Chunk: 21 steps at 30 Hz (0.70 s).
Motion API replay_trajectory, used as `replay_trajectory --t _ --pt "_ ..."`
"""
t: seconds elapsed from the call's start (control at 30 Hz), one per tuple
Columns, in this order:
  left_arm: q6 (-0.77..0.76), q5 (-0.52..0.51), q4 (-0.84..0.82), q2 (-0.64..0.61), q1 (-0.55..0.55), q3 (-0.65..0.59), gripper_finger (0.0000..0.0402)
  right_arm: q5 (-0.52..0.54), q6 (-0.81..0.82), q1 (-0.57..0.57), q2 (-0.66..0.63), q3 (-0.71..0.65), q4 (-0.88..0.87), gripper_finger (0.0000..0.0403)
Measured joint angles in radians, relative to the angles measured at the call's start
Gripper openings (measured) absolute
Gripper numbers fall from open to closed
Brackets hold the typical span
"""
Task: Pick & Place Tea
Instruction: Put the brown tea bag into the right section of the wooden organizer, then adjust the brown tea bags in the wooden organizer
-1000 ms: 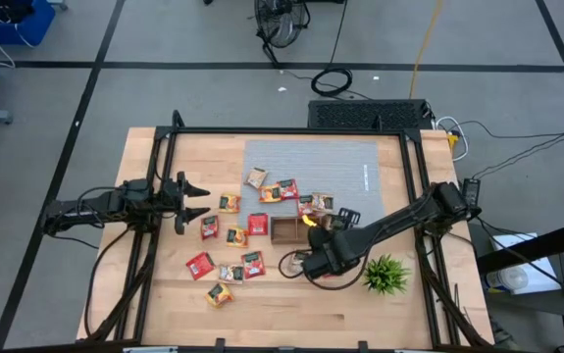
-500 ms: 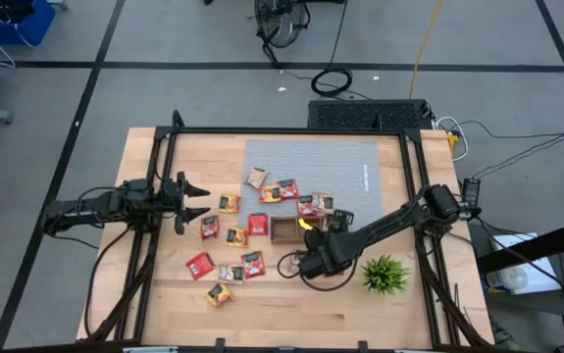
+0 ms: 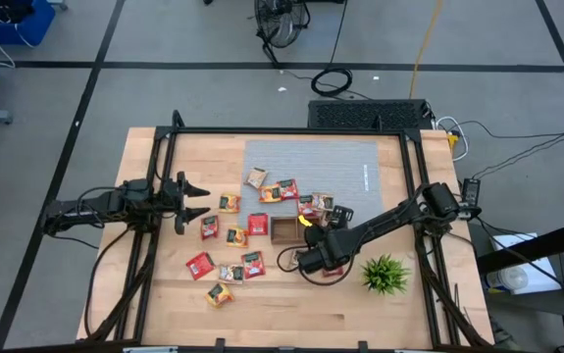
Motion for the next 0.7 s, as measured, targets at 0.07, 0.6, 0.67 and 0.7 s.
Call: replay_trajectory --t 0.07,0.6,0.67,0.7 --pt "0.000 0.000 0.000 0.000 0.000 0.000 0.0253 -0.008 0.002 -0.005 0.000 -0.003 -0.003 0.0028" --pt "0.000 0.000 0.000 0.000 0.000 0.000 0.0253 -0.106 -0.083 -0.019 -0.038 0.005 0.032 0.0194" --pt "0.000 0.000 0.000 0.000 0.000 0.000 0.0253 -0.109 -0.098 -0.023 -0.048 0.005 0.033 0.0200" --pt "0.000 0.000 0.000 0.000 0.000 0.000 0.0253 -0.113 -0.106 -0.025 -0.053 0.005 0.034 0.0203"
